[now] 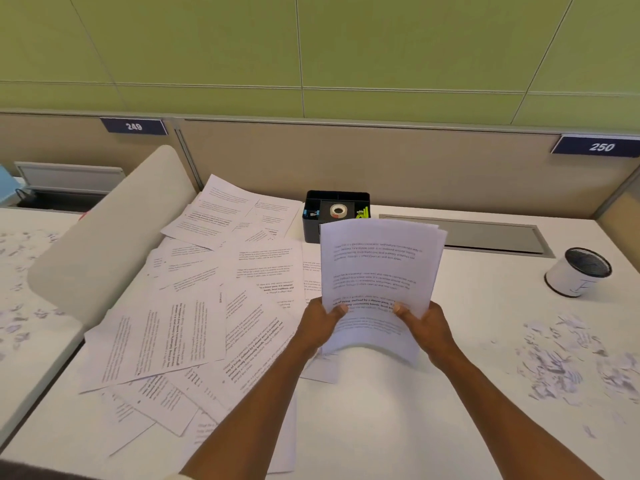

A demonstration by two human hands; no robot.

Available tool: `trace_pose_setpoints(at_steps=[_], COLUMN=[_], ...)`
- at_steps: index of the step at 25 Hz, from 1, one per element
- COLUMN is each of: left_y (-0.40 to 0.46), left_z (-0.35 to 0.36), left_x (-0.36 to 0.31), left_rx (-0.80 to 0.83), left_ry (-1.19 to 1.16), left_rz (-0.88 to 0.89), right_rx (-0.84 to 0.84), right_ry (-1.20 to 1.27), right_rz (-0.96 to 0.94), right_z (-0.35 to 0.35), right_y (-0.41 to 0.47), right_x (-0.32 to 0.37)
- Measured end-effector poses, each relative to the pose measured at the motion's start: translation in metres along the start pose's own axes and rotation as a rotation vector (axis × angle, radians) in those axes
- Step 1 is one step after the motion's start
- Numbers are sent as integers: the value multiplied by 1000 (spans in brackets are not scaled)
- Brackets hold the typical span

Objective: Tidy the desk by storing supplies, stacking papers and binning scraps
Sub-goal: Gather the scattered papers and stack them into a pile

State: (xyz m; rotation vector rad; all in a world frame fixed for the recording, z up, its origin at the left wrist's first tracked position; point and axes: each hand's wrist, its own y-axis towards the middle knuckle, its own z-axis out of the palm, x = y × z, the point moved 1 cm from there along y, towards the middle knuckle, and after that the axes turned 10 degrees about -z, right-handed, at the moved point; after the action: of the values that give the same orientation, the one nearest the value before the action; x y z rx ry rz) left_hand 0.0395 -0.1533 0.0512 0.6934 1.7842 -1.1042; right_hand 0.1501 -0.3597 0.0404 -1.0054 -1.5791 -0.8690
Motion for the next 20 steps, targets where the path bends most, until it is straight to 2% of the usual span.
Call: trace_pose_setpoints(at_steps=[2,5,16,18,20], left_y=[0,0,-3,-4,-4], left_z=[-9,-15,-84,-104,-128], left_x=[3,16,21,27,44], left_rx=[12,39,-85,-227,-492], left_ry=[-18,99,111,166,281], left_rz=[-19,-78,-53,-55,-139], right_rx=[29,63,113,122,133], right_ry=[-7,-87,-51,-23,3], right_rz=[-3,19,30,55,69], right_z=[6,18,77,91,101], right_y=[1,-1,21,25,27], right_x=[0,-8,18,21,22])
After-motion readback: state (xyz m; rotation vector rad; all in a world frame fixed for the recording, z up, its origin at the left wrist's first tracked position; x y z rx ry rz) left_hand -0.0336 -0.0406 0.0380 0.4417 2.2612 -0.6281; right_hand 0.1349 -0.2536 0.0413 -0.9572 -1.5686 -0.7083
